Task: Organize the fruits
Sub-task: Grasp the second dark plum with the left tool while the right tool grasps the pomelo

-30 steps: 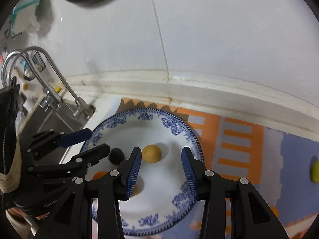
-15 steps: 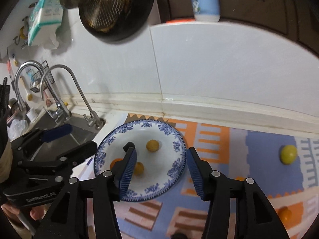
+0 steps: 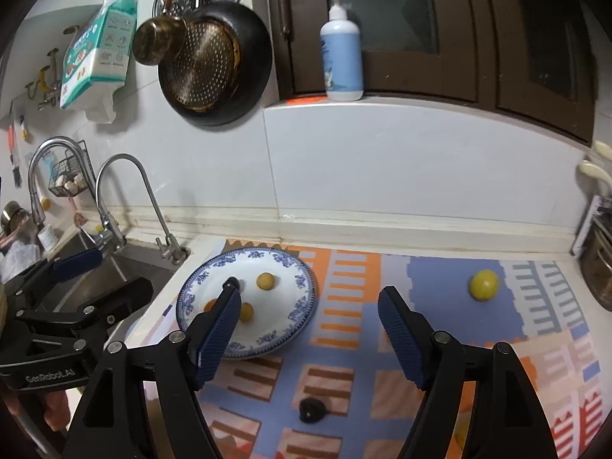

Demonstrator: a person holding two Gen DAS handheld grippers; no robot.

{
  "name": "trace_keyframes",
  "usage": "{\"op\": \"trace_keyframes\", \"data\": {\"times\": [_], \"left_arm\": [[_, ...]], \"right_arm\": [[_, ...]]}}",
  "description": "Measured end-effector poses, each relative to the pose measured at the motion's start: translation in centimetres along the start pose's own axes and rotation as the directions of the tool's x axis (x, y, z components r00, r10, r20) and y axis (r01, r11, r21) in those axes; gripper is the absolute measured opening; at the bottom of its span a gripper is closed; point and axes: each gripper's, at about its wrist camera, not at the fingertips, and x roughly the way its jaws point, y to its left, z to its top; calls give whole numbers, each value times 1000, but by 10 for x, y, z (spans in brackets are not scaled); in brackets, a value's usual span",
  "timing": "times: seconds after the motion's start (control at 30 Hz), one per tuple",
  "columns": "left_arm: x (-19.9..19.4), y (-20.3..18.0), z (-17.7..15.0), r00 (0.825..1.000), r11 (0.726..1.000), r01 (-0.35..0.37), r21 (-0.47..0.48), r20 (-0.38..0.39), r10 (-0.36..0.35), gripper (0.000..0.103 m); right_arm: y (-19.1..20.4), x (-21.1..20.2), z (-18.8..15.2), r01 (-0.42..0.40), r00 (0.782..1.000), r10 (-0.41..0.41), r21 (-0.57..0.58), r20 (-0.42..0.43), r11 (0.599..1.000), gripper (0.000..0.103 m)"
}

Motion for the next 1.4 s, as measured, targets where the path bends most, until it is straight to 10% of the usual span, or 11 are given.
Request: {"op": "trace_keyframes", "data": {"times": [0.63,1.4], "left_arm": [[-34,-51,-35,996,996,30,82,79,-36,96],[37,-108,-76,993,975,104,197,-81,-90,95]], "right_arm": [[-43,-59,-47,123,992,-124,104,6,987,75],[-115,-55,-107,358,934,-343,217,-102,908,75]]}}
